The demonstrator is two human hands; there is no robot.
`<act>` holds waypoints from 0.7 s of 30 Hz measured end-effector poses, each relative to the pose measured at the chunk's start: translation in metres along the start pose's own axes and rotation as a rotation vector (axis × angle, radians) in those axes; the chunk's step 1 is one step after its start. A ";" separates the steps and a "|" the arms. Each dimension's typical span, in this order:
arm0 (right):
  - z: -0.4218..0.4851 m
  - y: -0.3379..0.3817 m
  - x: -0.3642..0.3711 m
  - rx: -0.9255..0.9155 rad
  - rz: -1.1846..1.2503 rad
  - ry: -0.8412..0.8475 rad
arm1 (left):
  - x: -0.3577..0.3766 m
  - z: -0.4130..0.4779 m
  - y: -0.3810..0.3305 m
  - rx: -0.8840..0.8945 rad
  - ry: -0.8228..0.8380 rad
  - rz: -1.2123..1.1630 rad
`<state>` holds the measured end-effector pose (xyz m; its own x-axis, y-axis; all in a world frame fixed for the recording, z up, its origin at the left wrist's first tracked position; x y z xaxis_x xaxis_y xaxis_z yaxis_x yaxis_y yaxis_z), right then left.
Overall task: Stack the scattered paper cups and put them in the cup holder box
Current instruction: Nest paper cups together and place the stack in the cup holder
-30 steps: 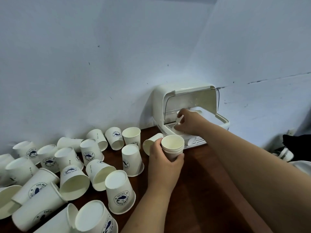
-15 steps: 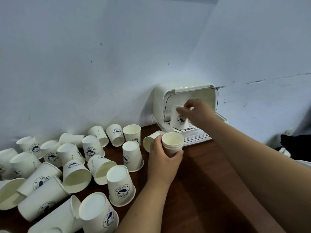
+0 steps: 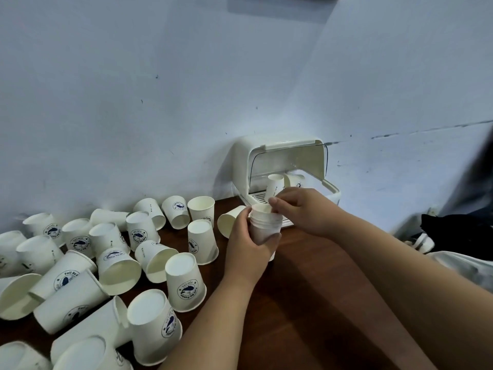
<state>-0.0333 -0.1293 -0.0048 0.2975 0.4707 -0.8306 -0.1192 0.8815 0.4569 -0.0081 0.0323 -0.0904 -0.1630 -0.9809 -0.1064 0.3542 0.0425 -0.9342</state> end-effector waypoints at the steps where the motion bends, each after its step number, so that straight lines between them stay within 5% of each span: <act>1: -0.001 -0.002 -0.001 0.022 0.036 -0.021 | 0.000 0.000 0.000 0.000 0.004 -0.007; 12: 0.019 -0.016 0.003 0.123 0.080 -0.063 | -0.005 0.006 0.008 -0.010 -0.035 -0.032; 17: 0.070 -0.057 -0.004 0.276 -0.027 -0.187 | -0.004 0.011 0.016 0.004 -0.040 -0.008; 21: 0.111 -0.088 0.014 0.343 -0.203 -0.088 | -0.003 0.014 0.020 0.003 -0.027 0.002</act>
<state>0.0859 -0.2042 -0.0208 0.3637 0.2703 -0.8914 0.2689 0.8858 0.3783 0.0120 0.0330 -0.1038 -0.1373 -0.9856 -0.0985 0.3569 0.0435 -0.9331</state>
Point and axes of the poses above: each hand's wrist, its own z-axis towards the middle knuckle, its own x-axis out of the palm, y = z × x, the point moved 8 cm from there along z, towards the middle knuckle, and after that the axes turned 6 degrees about -z, right-handed, at the moved point
